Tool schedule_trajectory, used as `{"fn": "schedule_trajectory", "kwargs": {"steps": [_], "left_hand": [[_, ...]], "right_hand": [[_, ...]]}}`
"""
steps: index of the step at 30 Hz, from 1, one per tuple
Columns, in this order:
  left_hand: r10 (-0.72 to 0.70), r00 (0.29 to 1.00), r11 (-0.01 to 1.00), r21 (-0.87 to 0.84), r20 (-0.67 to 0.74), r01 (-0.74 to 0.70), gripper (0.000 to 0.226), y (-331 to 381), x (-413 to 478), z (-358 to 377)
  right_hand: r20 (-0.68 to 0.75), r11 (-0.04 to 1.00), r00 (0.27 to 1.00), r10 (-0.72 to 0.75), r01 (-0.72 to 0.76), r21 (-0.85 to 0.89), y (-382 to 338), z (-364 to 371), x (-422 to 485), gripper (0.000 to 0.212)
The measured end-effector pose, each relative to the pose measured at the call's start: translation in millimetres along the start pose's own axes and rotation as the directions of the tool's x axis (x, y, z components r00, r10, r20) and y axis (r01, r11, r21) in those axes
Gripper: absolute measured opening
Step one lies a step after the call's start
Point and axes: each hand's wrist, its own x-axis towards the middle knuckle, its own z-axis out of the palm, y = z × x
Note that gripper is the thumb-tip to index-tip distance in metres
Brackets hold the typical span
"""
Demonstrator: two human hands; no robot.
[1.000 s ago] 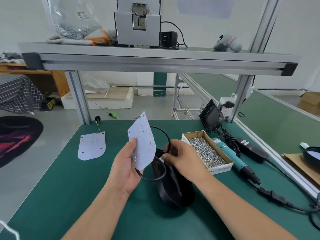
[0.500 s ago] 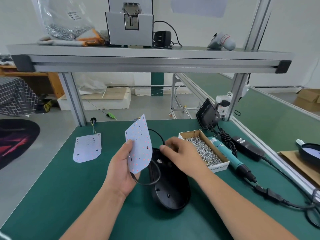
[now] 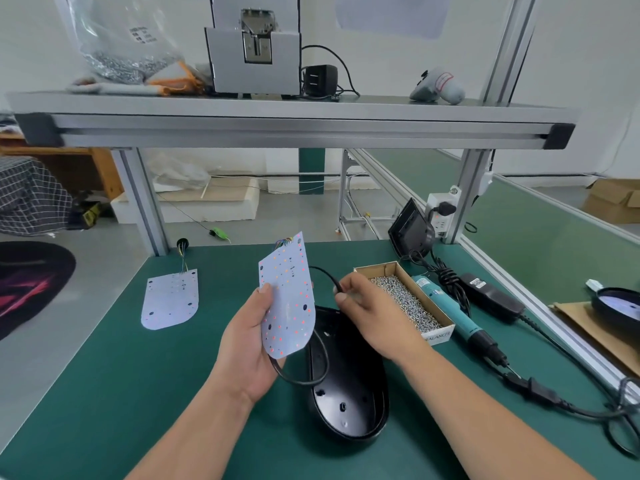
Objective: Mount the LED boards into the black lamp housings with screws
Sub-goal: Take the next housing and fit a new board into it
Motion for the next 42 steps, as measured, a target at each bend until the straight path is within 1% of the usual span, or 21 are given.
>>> {"fn": "schedule_trajectory", "kwargs": {"steps": [3, 7, 11, 14, 16, 18, 22, 25, 30, 32, 34, 37, 40, 42], "left_hand": [[0.013, 0.999, 1.000, 0.007, 0.048, -0.014, 0.042, 0.2, 0.5, -0.2], [0.014, 0.999, 0.999, 0.046, 0.040, -0.016, 0.042, -1.6, 1.6, -1.3], [0.000, 1.000, 0.992, 0.126, -0.017, 0.002, 0.047, -2.6, 2.5, -4.6], [-0.043, 0.997, 0.978, 0.203, -0.069, 0.056, 0.041, -6.7, 1.4, -4.4], [-0.061, 0.996, 0.969, 0.234, -0.068, 0.075, 0.040, -9.7, 1.1, -3.5], [-0.068, 0.996, 0.966, 0.246, -0.062, 0.081, 0.042, -9.8, 1.0, -3.4], [-0.069, 0.997, 0.955, 0.286, -0.021, 0.072, 0.049, -6.8, 1.2, -5.2], [-0.068, 0.997, 0.925, 0.375, 0.024, 0.054, 0.047, -5.3, 1.5, -5.6], [-0.087, 0.994, 0.850, 0.526, 0.072, 0.037, 0.049, 0.2, 2.9, -8.3], [-0.077, 0.995, 0.812, 0.583, 0.065, 0.025, 0.052, 2.0, 3.0, -10.5], [-0.046, 0.998, 0.748, 0.664, 0.049, 0.002, 0.055, 2.8, 3.6, -13.1], [-0.040, 0.999, 0.676, 0.737, 0.033, 0.002, 0.054, 3.6, 3.8, -16.5], [-0.042, 0.999, 0.659, 0.753, 0.031, 0.004, 0.048, 4.3, 3.5, -17.6], [-0.039, 0.999, 0.655, 0.756, 0.032, 0.001, 0.048, 5.0, 3.1, -16.7]], "right_hand": [[0.030, 0.999, 0.999, -0.009, 0.010, -0.044, 0.9, 7.7, -2.5, 0.010], [-0.071, 0.997, 0.997, -0.032, 0.026, -0.079, 2.1, 19.0, -0.9, 0.010], [-0.175, 0.999, 0.984, -0.034, 0.035, 0.006, -0.4, 23.8, 4.3, 0.008], [-0.271, 0.993, 0.962, -0.037, 0.067, 0.100, -4.0, 25.0, 6.7, 0.009], [-0.310, 0.985, 0.951, -0.017, 0.069, 0.159, -4.8, 25.6, 7.7, 0.010], [-0.319, 0.982, 0.948, -0.013, 0.072, 0.172, -4.4, 26.3, 8.0, 0.011], [-0.296, 0.982, 0.954, -0.043, 0.095, 0.166, -3.1, 28.5, 8.6, 0.009], [-0.276, 0.982, 0.958, -0.071, 0.117, 0.150, -3.6, 29.4, 9.0, 0.008], [-0.235, 0.992, 0.967, -0.103, 0.118, 0.053, -1.6, 32.8, 8.3, 0.009], [-0.209, 0.996, 0.974, -0.088, 0.088, -0.009, 0.1, 32.9, 10.1, 0.012], [-0.181, 0.996, 0.982, -0.055, 0.041, -0.080, 1.8, 31.7, 11.4, 0.017], [-0.104, 0.987, 0.994, -0.016, -0.001, -0.164, 2.8, 30.2, 11.6, 0.024], [-0.019, 0.973, 1.000, 0.016, -0.020, -0.229, 1.5, 27.0, 11.8, 0.026], [0.008, 0.968, 1.000, 0.028, -0.026, -0.248, 1.3, 23.7, 13.4, 0.025]]}}
